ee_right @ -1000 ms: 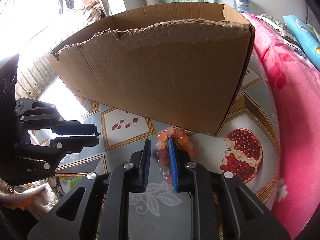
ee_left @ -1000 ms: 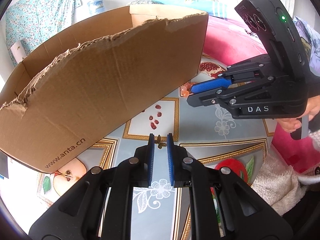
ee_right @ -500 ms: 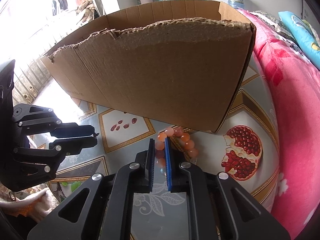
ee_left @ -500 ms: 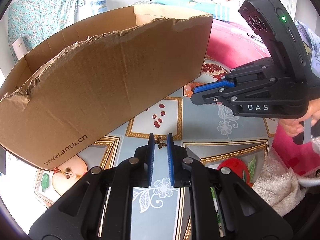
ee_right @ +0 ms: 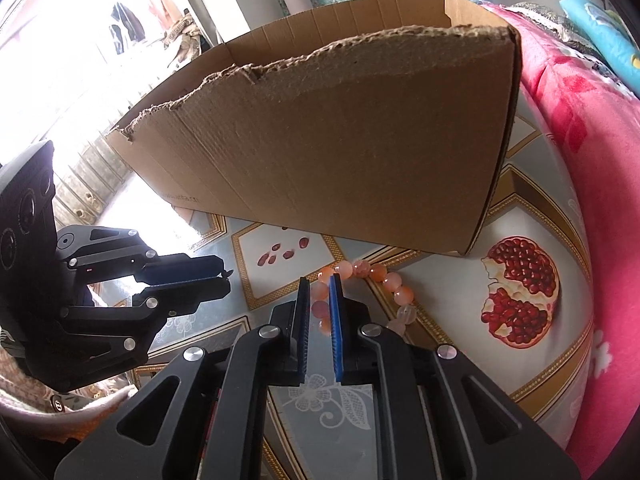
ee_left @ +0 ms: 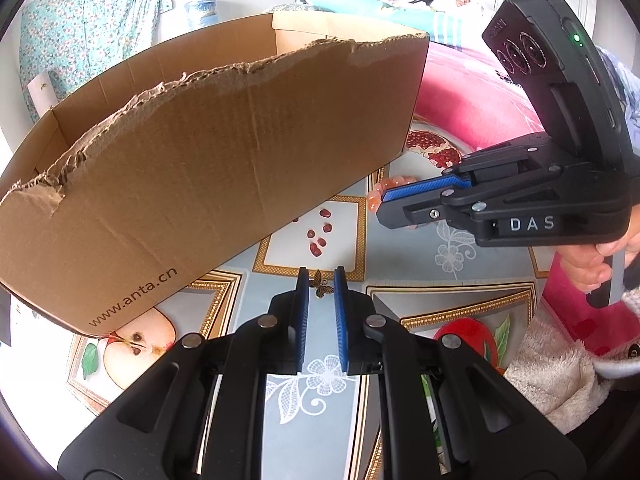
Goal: Organize jewelry
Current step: 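Hold the gold charm in the left tool and the bracelet in the right tool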
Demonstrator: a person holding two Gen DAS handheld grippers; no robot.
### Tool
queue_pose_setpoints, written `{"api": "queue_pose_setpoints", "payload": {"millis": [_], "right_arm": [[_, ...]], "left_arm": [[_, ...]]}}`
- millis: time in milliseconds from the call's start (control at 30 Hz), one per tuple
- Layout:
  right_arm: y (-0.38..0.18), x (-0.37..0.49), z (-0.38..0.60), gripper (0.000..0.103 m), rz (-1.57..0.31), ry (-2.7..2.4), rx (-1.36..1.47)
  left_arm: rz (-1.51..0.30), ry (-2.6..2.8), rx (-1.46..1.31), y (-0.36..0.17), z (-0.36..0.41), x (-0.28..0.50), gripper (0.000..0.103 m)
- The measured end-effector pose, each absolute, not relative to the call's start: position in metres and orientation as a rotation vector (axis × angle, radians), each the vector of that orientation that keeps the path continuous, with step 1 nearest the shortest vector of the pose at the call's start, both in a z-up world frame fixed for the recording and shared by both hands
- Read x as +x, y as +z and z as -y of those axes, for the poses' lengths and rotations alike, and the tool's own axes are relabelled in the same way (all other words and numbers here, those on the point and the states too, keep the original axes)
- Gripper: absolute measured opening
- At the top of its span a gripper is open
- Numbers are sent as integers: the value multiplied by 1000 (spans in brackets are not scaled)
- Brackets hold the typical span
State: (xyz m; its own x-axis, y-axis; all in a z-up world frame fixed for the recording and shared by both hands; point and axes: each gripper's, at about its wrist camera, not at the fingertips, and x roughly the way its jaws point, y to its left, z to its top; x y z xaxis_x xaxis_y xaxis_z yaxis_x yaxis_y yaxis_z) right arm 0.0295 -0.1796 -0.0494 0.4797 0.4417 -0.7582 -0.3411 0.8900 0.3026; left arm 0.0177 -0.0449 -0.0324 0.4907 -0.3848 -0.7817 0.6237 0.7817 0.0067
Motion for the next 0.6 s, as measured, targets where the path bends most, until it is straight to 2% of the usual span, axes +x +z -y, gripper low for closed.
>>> {"api": "queue_pose_setpoints", "payload": {"millis": [600], "right_arm": [[-49, 33, 158, 11, -962, 453, 15]], "left_arm": [[-867, -628, 303, -35, 43, 21, 11]]}}
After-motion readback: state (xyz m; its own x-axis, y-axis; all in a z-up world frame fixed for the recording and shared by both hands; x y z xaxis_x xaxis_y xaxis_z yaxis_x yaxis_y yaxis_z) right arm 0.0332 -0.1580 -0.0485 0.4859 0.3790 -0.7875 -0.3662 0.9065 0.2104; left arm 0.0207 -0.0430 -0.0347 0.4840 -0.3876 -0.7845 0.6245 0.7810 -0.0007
